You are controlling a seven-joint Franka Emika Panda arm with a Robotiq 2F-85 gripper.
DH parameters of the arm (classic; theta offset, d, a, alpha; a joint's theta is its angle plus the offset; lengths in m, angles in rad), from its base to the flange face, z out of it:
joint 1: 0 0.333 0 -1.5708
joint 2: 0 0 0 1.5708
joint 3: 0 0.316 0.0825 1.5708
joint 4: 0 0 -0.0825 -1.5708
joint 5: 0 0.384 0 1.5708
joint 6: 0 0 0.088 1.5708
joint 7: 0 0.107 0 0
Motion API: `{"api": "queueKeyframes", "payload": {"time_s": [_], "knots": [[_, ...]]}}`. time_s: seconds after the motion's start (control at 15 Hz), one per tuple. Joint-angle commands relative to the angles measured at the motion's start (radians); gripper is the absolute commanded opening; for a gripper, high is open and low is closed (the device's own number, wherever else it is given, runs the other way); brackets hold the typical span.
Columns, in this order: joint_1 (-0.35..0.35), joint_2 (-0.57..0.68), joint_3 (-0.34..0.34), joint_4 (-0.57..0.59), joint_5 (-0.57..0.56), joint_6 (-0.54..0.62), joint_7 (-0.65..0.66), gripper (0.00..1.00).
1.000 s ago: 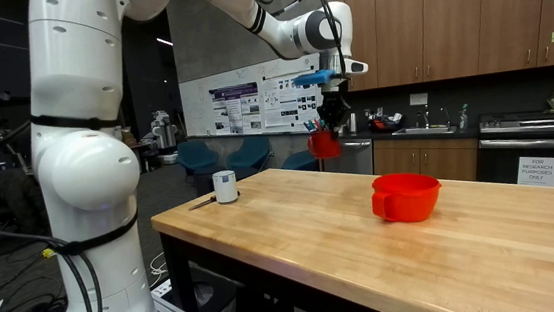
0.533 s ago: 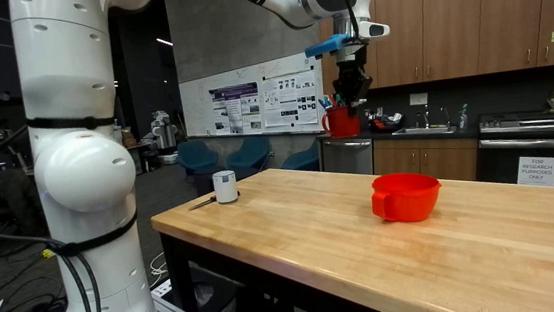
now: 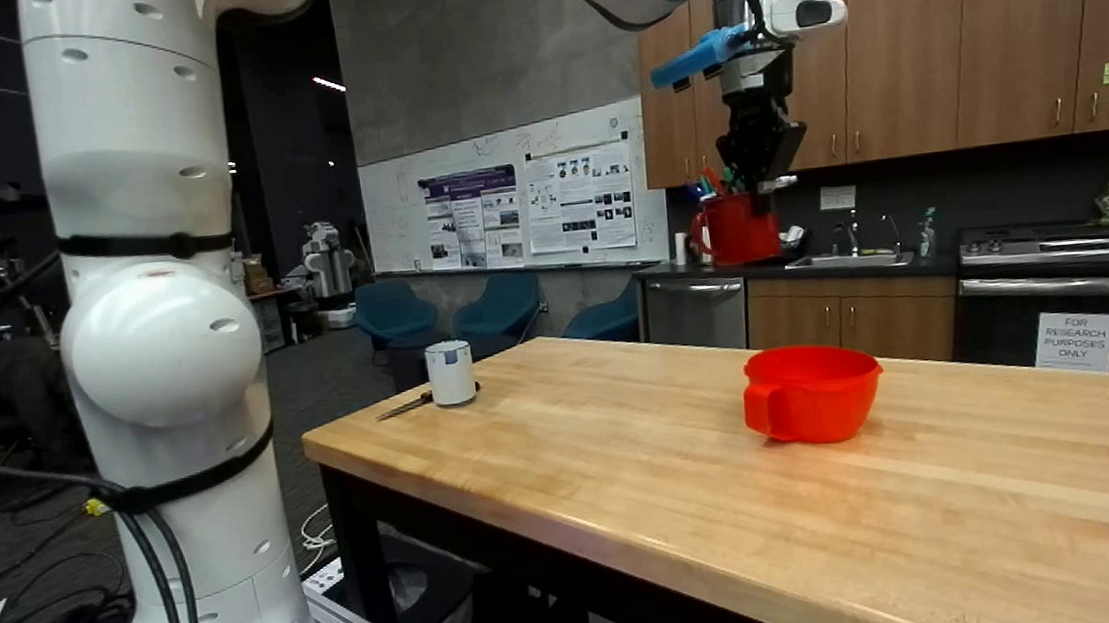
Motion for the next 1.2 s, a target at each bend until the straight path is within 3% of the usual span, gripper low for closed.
{"api": "queueKeyframes", "payload": {"time_s": [0.0, 1.13], "knots": [[-0.018, 0.026, -0.018, 0.054, -0.042, -0.022, 0.021, 0.02], [-0.087, 0.159, -0.057, 0.156, -0.115, -0.061, -0.020, 0.02]]}}
